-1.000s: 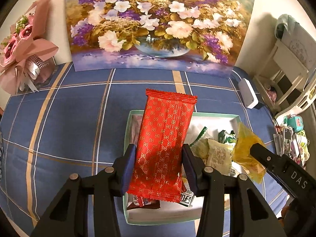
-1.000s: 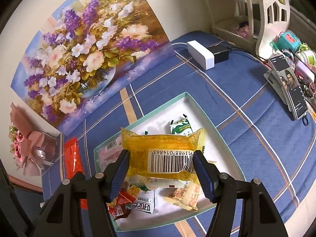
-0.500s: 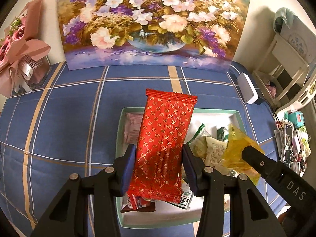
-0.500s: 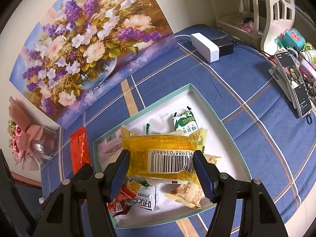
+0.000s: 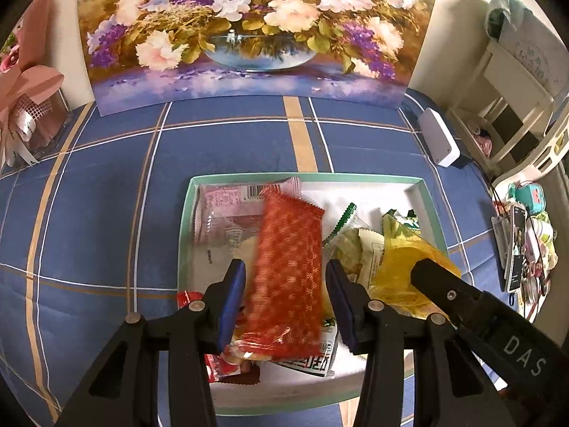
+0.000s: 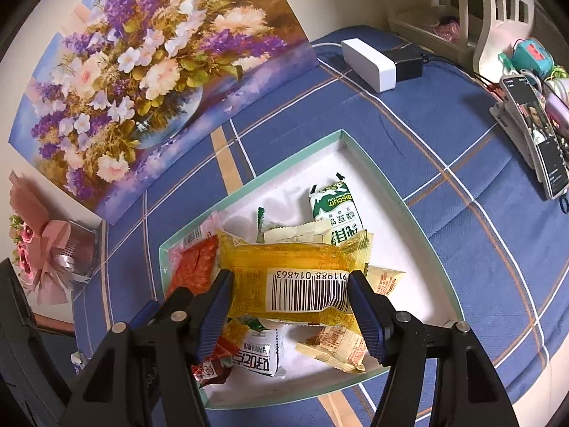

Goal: Organize snacks
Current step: 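Open the left tool to drop the wafer packet while the right drops the yellow cake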

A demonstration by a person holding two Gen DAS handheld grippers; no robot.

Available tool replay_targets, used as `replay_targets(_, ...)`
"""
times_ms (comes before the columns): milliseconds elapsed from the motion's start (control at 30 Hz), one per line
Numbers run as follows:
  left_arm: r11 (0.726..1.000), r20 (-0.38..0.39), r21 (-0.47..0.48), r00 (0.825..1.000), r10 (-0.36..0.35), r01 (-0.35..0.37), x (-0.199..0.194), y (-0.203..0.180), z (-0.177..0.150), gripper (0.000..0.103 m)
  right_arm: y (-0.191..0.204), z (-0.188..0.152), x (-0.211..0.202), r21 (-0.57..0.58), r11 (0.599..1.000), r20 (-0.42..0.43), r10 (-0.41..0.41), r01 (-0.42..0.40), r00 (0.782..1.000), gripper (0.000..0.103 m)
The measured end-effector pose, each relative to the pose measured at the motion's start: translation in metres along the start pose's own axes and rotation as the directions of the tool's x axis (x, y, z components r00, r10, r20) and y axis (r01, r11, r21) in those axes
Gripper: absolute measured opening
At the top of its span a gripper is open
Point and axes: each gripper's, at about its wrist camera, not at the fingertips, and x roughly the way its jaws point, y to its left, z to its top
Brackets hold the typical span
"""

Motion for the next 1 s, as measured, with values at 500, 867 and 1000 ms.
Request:
replay_targets(500, 1.0, -0.041, 0.001, 0.999, 0.018, -0.018, 0.01, 0.001, -0.003, 0.049, -0.004, 0.0, 0.019, 0.005, 1.0, -0.034, -0.008, 0.008, 0.999, 0.069)
replay_targets(867, 0.999, -0.026, -0.029, 0.999, 0.024, -0.025, -0.005, 0.011, 0.001, 0.057, -0.007, 0.002, 0.014, 0.03, 0.999, -0.043, 0.017, -0.016, 0.999, 0.071)
replay_targets(1000, 0.998, -0.016, -0.051, 0.999, 0.03, -0.03, -0.012, 0.019, 0.003, 0.058, -0.007, 0.004, 0.008, 0.032, 0.999, -0.033, 0.041, -0.04, 0.999, 0.073)
